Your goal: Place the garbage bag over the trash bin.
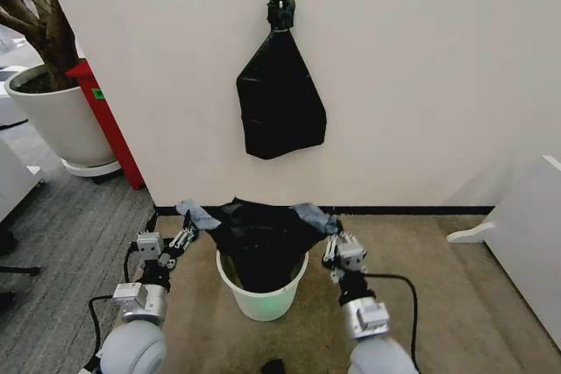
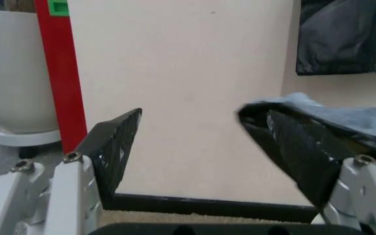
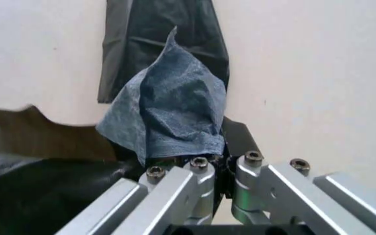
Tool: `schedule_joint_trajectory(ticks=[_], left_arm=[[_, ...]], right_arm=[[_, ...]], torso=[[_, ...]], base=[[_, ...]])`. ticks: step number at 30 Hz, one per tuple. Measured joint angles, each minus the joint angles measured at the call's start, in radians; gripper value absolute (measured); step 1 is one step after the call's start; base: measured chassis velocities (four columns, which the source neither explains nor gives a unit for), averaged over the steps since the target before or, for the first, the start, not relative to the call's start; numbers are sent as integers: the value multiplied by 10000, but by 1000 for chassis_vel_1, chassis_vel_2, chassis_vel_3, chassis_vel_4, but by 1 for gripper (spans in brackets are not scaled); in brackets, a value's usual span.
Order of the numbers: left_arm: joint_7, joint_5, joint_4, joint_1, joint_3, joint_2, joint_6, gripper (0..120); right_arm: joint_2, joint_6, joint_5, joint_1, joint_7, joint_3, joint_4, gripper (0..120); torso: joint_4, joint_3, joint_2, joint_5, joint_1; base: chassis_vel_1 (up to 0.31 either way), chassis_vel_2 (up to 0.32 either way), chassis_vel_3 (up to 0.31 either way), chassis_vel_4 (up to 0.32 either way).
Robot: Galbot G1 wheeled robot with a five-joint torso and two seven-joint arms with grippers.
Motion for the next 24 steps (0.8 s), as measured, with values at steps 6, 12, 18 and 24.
schedule_joint_trajectory(ticks=[6, 12, 18, 24], left_arm=[[0, 0, 2, 0, 0, 0, -1, 81], [-1, 0, 4, 0, 0, 0, -2, 81], [-1, 0, 5, 0, 0, 0, -2, 81], [150, -133, -22, 14, 12, 77, -3, 75]], right_arm=[[-40, 468, -832, -144, -433, 232, -233, 0], [6, 532, -1021, -270, -507, 4, -313, 15], [-13, 495, -1077, -245, -510, -185, -352, 36], [86, 488, -1157, -309, -512, -290, -356, 56]], torso=[[-1, 0, 0, -3, 0], [0, -1, 0, -4, 0], [0, -1, 0, -4, 0], [1, -1, 0, -5, 0]], base=[[0, 0, 0, 0], [0, 0, 0, 0], [0, 0, 0, 0], [0, 0, 0, 0]])
